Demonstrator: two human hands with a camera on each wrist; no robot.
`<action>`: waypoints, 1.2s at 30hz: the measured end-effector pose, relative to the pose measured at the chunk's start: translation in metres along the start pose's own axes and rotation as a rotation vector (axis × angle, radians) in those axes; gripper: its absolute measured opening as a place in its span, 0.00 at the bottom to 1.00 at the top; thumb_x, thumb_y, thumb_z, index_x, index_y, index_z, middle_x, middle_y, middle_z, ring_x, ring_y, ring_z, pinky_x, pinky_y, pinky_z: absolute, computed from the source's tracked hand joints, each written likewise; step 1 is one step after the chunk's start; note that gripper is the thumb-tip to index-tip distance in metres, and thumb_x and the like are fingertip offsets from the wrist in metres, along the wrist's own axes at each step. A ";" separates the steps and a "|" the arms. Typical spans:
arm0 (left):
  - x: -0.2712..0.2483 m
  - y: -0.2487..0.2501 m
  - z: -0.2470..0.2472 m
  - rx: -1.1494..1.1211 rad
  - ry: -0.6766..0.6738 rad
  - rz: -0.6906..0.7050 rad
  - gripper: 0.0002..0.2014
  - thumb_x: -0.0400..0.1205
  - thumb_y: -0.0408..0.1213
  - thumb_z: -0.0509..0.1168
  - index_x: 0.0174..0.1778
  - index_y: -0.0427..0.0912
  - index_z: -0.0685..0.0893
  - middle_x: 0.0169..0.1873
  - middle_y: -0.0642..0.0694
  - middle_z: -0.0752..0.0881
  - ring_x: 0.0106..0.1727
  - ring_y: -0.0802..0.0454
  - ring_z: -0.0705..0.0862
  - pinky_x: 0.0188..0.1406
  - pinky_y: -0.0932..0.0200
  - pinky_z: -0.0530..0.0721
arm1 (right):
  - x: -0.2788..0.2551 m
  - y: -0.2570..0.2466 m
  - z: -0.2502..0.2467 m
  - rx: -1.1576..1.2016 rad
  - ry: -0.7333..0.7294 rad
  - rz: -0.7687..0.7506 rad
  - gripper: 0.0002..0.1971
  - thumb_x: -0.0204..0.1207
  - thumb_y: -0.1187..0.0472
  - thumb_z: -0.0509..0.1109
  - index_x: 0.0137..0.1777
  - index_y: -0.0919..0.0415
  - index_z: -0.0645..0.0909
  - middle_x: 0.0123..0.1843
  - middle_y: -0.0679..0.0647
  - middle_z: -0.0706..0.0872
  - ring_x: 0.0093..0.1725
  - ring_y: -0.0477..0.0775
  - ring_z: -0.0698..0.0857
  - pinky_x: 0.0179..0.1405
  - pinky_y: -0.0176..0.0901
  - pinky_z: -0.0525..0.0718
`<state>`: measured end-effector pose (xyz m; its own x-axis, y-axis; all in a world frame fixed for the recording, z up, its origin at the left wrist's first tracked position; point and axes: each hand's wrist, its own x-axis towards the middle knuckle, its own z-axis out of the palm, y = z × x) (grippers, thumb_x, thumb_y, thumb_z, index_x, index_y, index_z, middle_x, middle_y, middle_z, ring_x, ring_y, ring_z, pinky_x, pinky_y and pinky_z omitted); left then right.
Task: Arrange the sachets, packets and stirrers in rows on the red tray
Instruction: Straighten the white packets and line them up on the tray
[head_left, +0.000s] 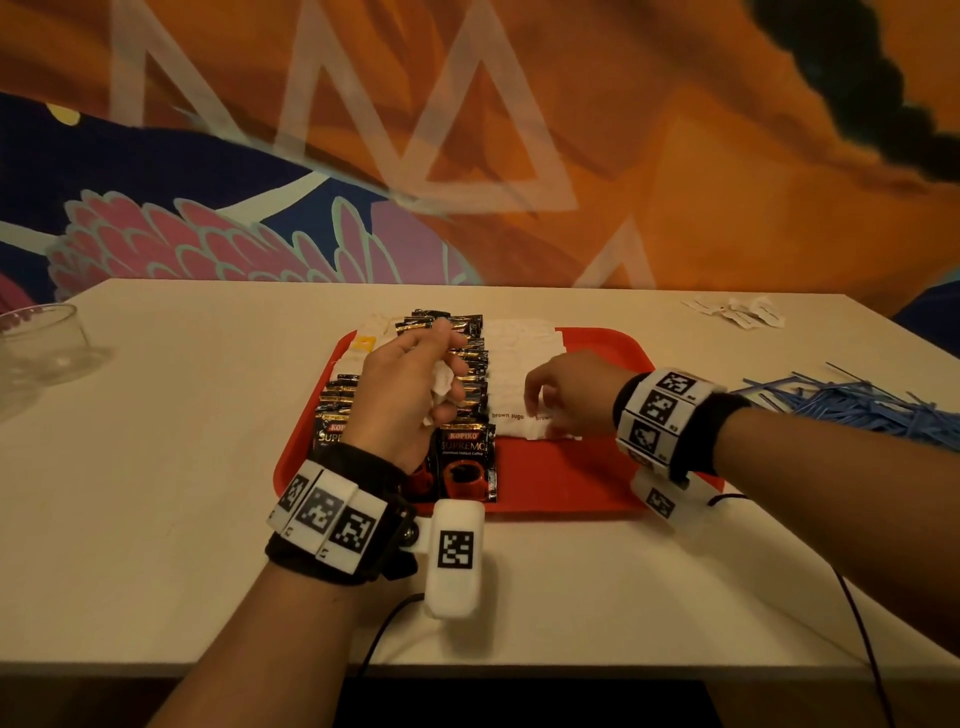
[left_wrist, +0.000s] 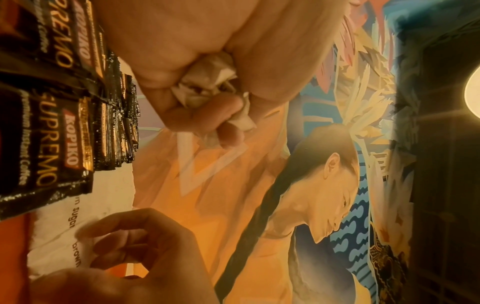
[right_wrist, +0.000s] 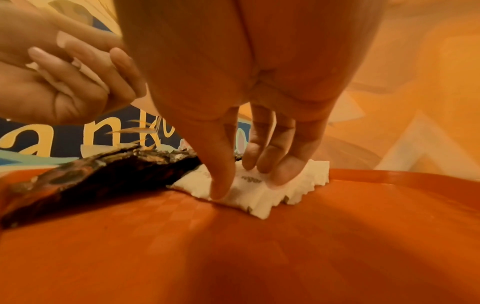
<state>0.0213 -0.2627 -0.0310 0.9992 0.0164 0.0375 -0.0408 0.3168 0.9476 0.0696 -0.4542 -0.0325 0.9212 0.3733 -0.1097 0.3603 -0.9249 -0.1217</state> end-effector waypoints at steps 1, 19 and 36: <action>0.000 0.001 0.000 -0.019 -0.010 -0.012 0.13 0.89 0.44 0.60 0.50 0.38 0.83 0.30 0.46 0.82 0.23 0.56 0.77 0.15 0.66 0.66 | -0.002 -0.001 -0.003 0.032 0.014 -0.001 0.11 0.74 0.57 0.79 0.55 0.50 0.85 0.47 0.44 0.82 0.48 0.47 0.82 0.35 0.35 0.76; -0.004 0.013 0.011 0.012 -0.087 -0.042 0.30 0.88 0.61 0.48 0.57 0.36 0.81 0.28 0.42 0.85 0.22 0.49 0.81 0.16 0.64 0.70 | -0.024 -0.056 -0.037 0.628 0.489 -0.303 0.03 0.75 0.55 0.79 0.44 0.52 0.88 0.39 0.43 0.89 0.41 0.41 0.87 0.38 0.32 0.81; 0.000 0.002 -0.001 0.149 0.080 0.239 0.07 0.81 0.42 0.72 0.45 0.41 0.87 0.24 0.47 0.82 0.20 0.56 0.75 0.13 0.66 0.68 | -0.026 -0.045 -0.028 1.097 0.351 -0.135 0.11 0.68 0.66 0.83 0.42 0.60 0.82 0.41 0.66 0.88 0.40 0.58 0.85 0.36 0.45 0.84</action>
<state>0.0215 -0.2608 -0.0292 0.9577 0.1500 0.2455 -0.2677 0.1524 0.9514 0.0335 -0.4242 0.0034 0.9370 0.2642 0.2287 0.2964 -0.2545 -0.9205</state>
